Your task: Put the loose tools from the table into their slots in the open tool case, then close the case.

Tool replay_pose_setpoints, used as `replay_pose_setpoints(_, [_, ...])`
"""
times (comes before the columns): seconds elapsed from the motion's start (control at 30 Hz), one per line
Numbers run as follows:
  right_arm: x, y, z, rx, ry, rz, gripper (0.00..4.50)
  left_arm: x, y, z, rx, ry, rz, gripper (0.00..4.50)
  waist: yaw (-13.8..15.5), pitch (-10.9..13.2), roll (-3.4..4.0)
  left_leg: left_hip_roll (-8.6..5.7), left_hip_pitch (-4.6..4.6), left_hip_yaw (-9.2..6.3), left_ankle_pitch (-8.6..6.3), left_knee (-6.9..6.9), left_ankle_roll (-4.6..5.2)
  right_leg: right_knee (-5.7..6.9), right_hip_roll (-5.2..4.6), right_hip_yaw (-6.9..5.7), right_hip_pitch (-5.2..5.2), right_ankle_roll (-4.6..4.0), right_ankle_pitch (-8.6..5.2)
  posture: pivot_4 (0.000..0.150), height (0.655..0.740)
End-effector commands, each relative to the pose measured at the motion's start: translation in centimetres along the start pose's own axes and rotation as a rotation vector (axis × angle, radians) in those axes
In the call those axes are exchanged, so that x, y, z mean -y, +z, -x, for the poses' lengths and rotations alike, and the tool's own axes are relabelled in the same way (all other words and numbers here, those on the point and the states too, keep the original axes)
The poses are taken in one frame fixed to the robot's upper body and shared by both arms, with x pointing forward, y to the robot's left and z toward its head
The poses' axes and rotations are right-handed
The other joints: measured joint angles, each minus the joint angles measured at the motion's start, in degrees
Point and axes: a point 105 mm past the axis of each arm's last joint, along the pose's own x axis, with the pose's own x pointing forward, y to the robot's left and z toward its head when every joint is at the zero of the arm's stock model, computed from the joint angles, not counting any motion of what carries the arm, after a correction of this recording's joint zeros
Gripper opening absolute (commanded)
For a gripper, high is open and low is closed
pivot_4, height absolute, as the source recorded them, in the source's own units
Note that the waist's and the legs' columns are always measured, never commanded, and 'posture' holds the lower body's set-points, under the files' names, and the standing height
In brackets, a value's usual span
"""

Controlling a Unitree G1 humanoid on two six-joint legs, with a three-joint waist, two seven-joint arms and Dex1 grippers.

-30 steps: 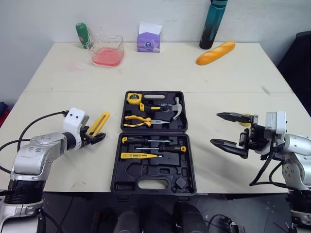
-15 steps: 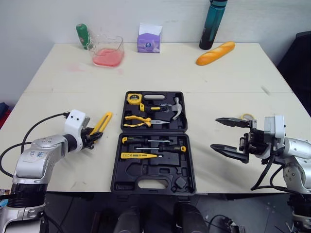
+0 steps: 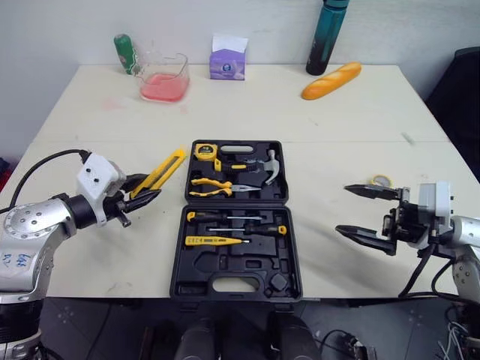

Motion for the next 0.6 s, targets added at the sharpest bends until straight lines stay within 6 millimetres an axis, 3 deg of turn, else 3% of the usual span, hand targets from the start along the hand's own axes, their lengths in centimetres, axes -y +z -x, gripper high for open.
replay_pose_setpoints(0.03, [0.2, 1.6, 0.9, -0.014, 0.005, 0.064, 4.50, 2.9, 3.3, -0.9, 0.095, -0.201, -0.083, 1.33, 0.1, 0.0, 0.00, -0.01, 0.00, -0.01, 0.00, 0.00, 0.00, 0.00, 0.00, 0.00, 0.01, 0.00, 0.00, 0.150, 0.7400])
replay_pose_setpoints(0.27, [0.0, 2.0, 1.7, -0.024, 0.012, 0.052, 4.50, 6.9, 3.8, -2.6, 0.089, -0.430, -0.082, 1.33, -0.1, 0.0, 0.00, 0.00, 0.01, 0.03, 0.00, 0.00, 0.00, 0.00, 0.06, 0.01, 0.00, 0.01, 0.00, 0.150, 0.7400])
replay_pose_setpoints(0.5, [-1.6, 1.4, 2.0, -0.086, 0.064, 0.015, 4.50, 10.8, 3.1, -4.0, 0.025, -0.630, -0.074, 1.33, 0.2, 0.0, -0.01, -0.01, 0.02, 0.01, 0.02, 0.01, 0.02, -0.03, 0.07, 0.03, 0.04, 0.02, 0.01, 0.150, 0.7400])
replay_pose_setpoints(0.6, [-2.4, 1.5, 1.8, -0.095, 0.089, 0.001, 4.50, 11.8, 1.7, -4.1, -0.048, -0.676, -0.091, 1.33, 0.4, 0.0, -0.01, -0.01, 0.01, -0.01, 0.02, 0.01, 0.02, -0.04, 0.09, 0.01, 0.03, 0.02, 0.01, 0.150, 0.7400])
